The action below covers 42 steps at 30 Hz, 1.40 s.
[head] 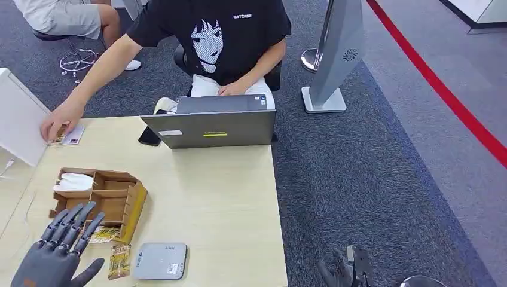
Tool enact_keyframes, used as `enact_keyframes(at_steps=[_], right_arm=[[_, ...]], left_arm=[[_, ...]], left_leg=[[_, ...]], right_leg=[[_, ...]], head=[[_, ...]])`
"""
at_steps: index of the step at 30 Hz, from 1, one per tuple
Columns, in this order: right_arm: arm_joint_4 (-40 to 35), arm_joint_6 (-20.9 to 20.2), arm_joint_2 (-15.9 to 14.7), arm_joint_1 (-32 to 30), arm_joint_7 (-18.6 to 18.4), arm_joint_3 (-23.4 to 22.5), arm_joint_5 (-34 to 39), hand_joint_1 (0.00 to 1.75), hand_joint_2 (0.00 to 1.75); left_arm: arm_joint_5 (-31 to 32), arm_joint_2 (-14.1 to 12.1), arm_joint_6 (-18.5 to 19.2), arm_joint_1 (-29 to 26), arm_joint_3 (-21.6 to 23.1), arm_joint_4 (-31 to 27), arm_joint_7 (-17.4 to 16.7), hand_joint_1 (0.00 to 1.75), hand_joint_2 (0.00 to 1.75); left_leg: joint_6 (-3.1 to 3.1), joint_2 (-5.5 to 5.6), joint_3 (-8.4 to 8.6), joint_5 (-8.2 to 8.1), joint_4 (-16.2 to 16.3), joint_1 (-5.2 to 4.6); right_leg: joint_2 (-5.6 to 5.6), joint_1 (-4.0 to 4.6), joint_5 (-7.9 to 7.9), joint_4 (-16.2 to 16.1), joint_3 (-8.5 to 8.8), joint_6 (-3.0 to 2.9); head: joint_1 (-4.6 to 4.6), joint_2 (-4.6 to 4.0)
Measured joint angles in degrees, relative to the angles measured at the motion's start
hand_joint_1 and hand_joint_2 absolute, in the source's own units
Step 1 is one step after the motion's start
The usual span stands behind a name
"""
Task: Pass the card to the sensor for recognition and then transmit it.
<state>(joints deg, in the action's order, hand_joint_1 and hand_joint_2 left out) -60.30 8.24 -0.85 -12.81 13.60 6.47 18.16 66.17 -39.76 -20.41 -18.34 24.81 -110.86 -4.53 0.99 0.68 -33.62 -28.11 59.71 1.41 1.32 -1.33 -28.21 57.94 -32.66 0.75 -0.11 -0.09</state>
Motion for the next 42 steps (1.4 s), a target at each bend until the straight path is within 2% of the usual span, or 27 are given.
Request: enact_keyframes(at_steps=[5, 10, 24, 34, 36, 39, 42], right_arm=[[-0.61, -0.02, 0.04, -0.6, -0.42, -0.26, 0.0, 0.0, 1.75], [-0.98, -0.26, 0.07, -0.96, -0.42, -0.42, 0.0, 0.0, 1.75], [-1.44, -0.46, 0.24, -1.24, -0.5, -0.79, 0.0, 0.0, 1.75], [-1.42, -0.92, 0.44, -1.15, -0.72, -0.79, -0.88, 0.0, 1.75], [-1.42, -1.11, 0.44, -1.12, -0.77, -0.79, -1.31, 0.0, 1.75], [-1.42, -1.4, 0.44, -0.56, -1.16, -0.46, -2.01, 0.0, 1.75], [-1.42, -1.55, 0.44, -0.06, -1.38, 0.11, -2.03, 0.0, 1.75]], left_arm=[[-2.7, 0.35, 0.07, -0.43, -3.0, 4.05, 0.66, 0.0, 1.75], [-2.74, 0.61, 0.0, -0.79, -4.46, 5.47, 1.01, 0.0, 1.75], [-2.5, 1.27, 0.3, -1.16, -5.56, 6.76, 1.0, 0.0, 1.75], [-3.26, 2.91, 1.29, 0.25, -5.73, 10.76, 2.91, 0.0, 1.75], [-4.6, 3.63, 3.02, 1.75, -5.75, 11.88, 4.46, 0.0, 1.75], [-5.87, 7.62, 7.19, 7.4, -5.75, 16.14, 7.61, 0.0, 1.75], [-6.22, 10.75, 8.26, 10.8, -5.75, 19.77, 8.2, 0.0, 1.75]], left_leg=[[0.0, 0.0, 0.0, 0.0, -0.01, 0.01], [0.0, 0.0, -0.01, 0.0, -0.01, 0.0], [0.0, 0.0, 0.0, 0.0, -0.01, 0.0], [0.0, 0.01, 0.0, 0.0, -0.01, 0.0], [0.0, 0.06, 0.0, 0.01, 0.0, 0.0], [-0.08, 0.28, -0.04, 0.07, 0.0, -0.02], [-0.06, 0.25, -0.01, 0.09, 0.0, -0.02]], right_leg=[[0.0, 0.0, 0.0, 0.01, 0.01, -0.01], [0.0, 0.0, 0.0, 0.0, 0.02, 0.0], [-0.01, 0.0, 0.0, 0.0, 0.02, -0.01], [-0.02, 0.0, 0.0, 0.0, 0.02, -0.01], [-0.08, 0.0, 0.0, -0.01, 0.01, 0.0], [-0.4, -0.01, 0.01, 0.0, 0.09, 0.0], [-0.33, -0.01, 0.04, 0.0, 0.09, -0.01]], head=[[0.0, 0.0], [0.0, 0.0], [0.0, 0.0], [-0.02, 0.0], [-0.02, 0.0], [0.06, 0.0], [0.02, 0.0]])
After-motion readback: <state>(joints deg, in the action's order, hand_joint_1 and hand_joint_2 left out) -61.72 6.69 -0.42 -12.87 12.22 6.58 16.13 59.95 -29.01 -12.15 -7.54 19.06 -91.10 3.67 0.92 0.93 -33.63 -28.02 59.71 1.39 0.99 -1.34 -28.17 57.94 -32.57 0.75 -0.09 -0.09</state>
